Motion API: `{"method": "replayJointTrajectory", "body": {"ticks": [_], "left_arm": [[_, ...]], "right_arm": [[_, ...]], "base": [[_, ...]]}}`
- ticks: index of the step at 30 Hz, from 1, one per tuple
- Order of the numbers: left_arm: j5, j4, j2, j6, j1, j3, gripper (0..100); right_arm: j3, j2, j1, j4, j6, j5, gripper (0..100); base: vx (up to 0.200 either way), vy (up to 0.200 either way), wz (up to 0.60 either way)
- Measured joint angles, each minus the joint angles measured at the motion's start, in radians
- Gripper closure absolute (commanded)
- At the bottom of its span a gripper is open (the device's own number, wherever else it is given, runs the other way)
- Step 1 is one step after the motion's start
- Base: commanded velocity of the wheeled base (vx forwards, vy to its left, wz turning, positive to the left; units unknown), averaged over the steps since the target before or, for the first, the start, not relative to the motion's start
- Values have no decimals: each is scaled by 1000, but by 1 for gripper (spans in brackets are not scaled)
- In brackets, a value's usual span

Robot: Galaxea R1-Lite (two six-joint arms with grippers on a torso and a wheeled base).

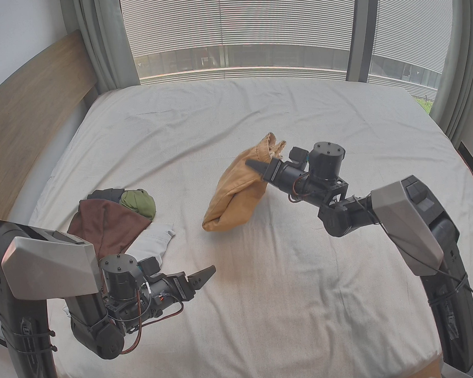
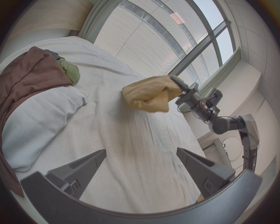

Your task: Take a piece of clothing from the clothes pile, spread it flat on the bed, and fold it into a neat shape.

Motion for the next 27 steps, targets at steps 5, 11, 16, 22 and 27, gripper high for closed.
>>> {"method": "replayJointTrajectory", "body": {"ticks": [5,11,16,22,27], "left_arm": [[0,0,0,0,0,2,0],[1,0,-3,-1,0,4,0],[1,0,-7,0,-1,5,0],[1,0,-8,0,-1,3,0],[1,0,-8,0,-2,0,0]], "right_arm": [[-5,82,-16,-22,-25,-1,100],[112,119,-47,-67,-64,-1,100],[238,103,-69,-139,-81,-1,100],[335,84,-95,-210,-107,-5,100],[372,78,-103,-218,-132,-6,0]], "base": [[0,0,0],[0,0,0],[0,0,0],[0,0,0],[0,0,0]]}}
